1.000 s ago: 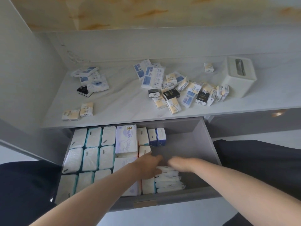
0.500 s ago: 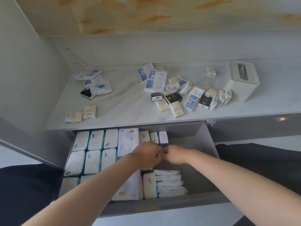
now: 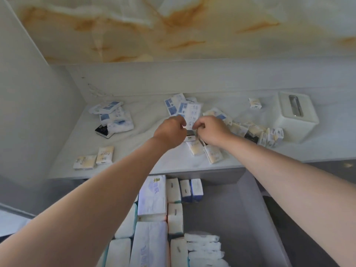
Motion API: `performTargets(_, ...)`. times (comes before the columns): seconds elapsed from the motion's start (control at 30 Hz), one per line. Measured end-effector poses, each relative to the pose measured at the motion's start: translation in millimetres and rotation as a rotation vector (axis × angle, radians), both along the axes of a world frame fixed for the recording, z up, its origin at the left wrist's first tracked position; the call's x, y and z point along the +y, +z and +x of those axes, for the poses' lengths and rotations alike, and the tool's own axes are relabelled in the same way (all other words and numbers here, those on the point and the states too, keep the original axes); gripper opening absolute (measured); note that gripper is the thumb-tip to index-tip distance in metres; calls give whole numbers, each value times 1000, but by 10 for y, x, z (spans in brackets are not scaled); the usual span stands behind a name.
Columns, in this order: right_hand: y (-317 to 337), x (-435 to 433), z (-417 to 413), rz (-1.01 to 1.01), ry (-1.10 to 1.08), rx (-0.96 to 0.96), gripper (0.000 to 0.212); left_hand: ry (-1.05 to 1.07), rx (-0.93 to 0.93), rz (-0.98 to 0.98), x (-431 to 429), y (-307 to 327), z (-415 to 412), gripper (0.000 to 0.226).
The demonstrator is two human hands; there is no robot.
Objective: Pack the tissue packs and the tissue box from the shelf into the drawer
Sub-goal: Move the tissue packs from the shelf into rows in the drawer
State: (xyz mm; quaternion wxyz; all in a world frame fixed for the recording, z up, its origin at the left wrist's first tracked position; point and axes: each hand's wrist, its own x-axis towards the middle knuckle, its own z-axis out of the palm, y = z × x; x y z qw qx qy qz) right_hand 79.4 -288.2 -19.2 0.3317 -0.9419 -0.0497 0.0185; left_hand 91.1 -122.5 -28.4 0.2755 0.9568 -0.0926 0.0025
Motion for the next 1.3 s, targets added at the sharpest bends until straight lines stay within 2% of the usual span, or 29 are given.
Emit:
performTargets(0.07, 44, 15, 212, -87, -15, -34, 31, 45, 43, -34, 31, -32, 256, 32)
performTargets(0.17, 32, 32, 537, -494, -10, -105, 32, 38, 169, 4, 68, -137, 581, 51)
performTargets(0.23, -33, 67, 729, -715, -25, -72, 41, 18, 255, 79, 90, -232, 757, 63)
performTargets(0.3, -126, 102, 886, -797, -54, -6, 50, 16, 319, 69, 103, -336, 904, 64)
performTargets(0.33, -173, 115, 952, -803, -66, 14, 53, 23, 336, 2, 97, -354, 943, 59)
performTargets(0.47, -241, 172, 1187, -656, -107, 37, 48, 159, 373, -384, 119, -444, 1108, 40)
performTargets(0.6, -251, 221, 1364, -380, -85, 122, 48, 262, 310, -527, 158, -489, 1259, 20)
performTargets(0.7, -312, 237, 1442, -238, -96, 160, 55, 377, 214, -504, 202, -499, 1386, 20)
performTargets(0.8, -390, 276, 1491, -264, -118, 196, 59, 433, 177, -410, 235, -498, 1467, 19)
performTargets(0.87, -374, 300, 1501, -233, -159, 238, 59, 451, 221, -457, 211, -490, 1510, 19)
performTargets(0.97, -320, 290, 1538, -108, -169, 303, 55, 499, 313, -635, 150, -468, 1544, 21)
performTargets(1.1, -305, 245, 1583, 52, -204, 311, 65, 548, 435, -728, 189, -477, 1559, 27)
performTargets(1.23, -306, 308, 1568, 148, -164, 296, 68, 551, 463, -697, 243, -468, 1530, 12)
performTargets(1.3, -303, 356, 1572, 246, -168, 280, 55, 526, 441, -664, 269, -459, 1515, 14)
